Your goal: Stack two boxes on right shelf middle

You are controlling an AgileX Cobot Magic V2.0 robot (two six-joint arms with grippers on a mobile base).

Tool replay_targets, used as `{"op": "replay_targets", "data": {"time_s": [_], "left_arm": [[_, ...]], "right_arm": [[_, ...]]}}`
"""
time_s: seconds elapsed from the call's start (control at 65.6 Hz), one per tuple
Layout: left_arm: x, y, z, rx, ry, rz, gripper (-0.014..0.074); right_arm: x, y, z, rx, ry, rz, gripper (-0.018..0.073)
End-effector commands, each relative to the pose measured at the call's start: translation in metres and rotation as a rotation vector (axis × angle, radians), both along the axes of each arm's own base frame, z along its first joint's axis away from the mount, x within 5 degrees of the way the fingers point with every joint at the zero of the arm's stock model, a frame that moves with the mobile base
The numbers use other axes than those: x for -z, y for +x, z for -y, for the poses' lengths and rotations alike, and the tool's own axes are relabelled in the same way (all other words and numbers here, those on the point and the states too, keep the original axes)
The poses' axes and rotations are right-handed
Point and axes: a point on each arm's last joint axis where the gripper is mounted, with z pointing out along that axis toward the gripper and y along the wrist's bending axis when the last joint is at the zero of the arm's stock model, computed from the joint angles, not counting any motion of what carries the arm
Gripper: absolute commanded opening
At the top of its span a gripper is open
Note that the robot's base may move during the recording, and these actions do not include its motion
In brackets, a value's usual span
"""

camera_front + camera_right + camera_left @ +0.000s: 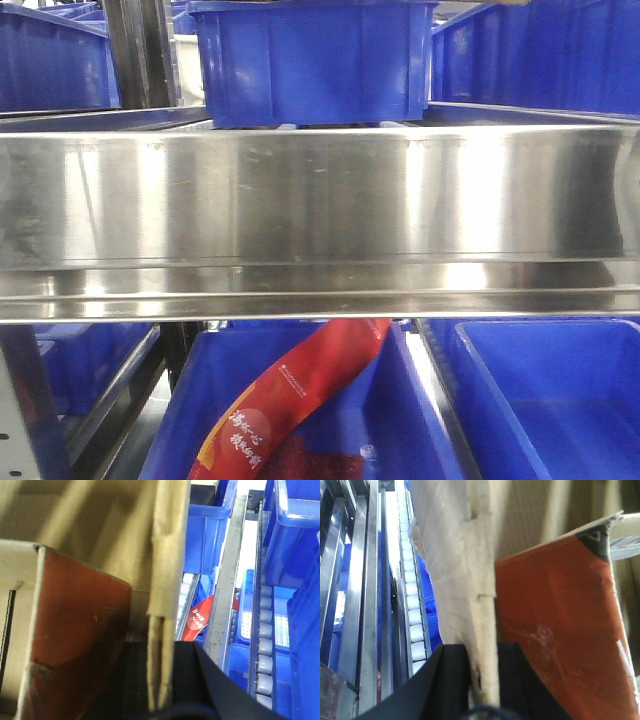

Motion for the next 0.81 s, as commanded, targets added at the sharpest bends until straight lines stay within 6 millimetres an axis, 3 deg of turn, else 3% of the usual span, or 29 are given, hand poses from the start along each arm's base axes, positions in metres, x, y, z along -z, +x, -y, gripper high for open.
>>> {"op": "replay_targets", "data": {"time_s": [0.0, 0.579, 0.701, 0.792], "left_arm": [[-0.012, -0.008, -0.004, 0.003, -0.026, 0.065, -0.0111], [-0.012, -0.007, -0.004, 0.002, -0.025, 0.068, -0.0111], [-0.01, 0.002, -0.004, -0.019, 0.003, 0.09, -0.0111], [0.006, 0.018, -0.001, -0.047, 0.065, 0.015, -0.0111]], "right_arm": [[-0.008, 0.003, 0.007, 0.039, -0.028, 0.083, -0.0153], [-0.009, 0.004, 0.007, 0.04, -0.023, 0.093, -0.0153], [-0.005, 0.005, 0.006, 0.031, -0.027, 0.057, -0.0153], [0.008, 0.01, 0.003, 0.018, -0.048, -0.038, -0.0153]]}}
